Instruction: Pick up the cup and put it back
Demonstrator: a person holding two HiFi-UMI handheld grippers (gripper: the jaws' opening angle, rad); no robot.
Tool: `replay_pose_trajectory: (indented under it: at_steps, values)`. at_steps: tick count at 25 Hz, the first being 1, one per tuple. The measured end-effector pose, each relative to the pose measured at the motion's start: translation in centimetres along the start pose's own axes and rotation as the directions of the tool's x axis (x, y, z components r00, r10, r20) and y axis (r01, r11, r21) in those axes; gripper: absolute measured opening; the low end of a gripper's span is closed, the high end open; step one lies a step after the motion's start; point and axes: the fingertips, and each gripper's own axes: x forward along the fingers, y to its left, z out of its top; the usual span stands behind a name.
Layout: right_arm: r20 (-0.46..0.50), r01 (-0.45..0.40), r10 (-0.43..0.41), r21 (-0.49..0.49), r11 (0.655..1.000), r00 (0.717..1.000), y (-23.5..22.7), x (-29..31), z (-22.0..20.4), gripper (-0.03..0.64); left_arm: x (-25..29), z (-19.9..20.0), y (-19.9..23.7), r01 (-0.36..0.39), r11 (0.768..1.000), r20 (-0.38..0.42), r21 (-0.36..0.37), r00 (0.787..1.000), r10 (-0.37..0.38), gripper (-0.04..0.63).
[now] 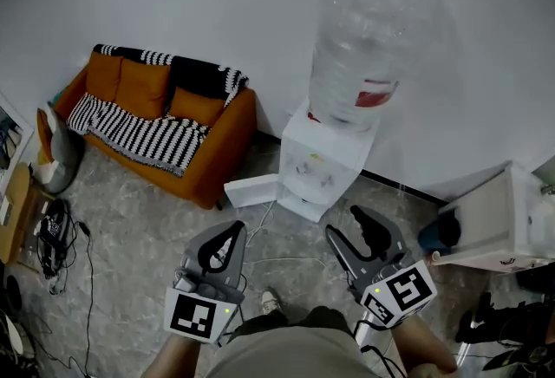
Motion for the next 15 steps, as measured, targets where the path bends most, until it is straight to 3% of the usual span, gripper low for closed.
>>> replay_pose_trajectory:
  at_steps: [7,15]
  values:
    - [-0.008,0.004,-0.004,0.002,1.0,1.0,-1.1,1.1,-0.6,0.217,1.3,-1.0,0.5,-0.009,1.0,-0.012,0.013,1.0,0.009,0.003]
    - [0.01,-0.037,0.037,0.021,0.999,0.999,-3.8,1.8,-1.6,0.218,3.0,-1.6,0.4,-0.106,0.994,-0.02,-0.004,0.994,0.106,0.003]
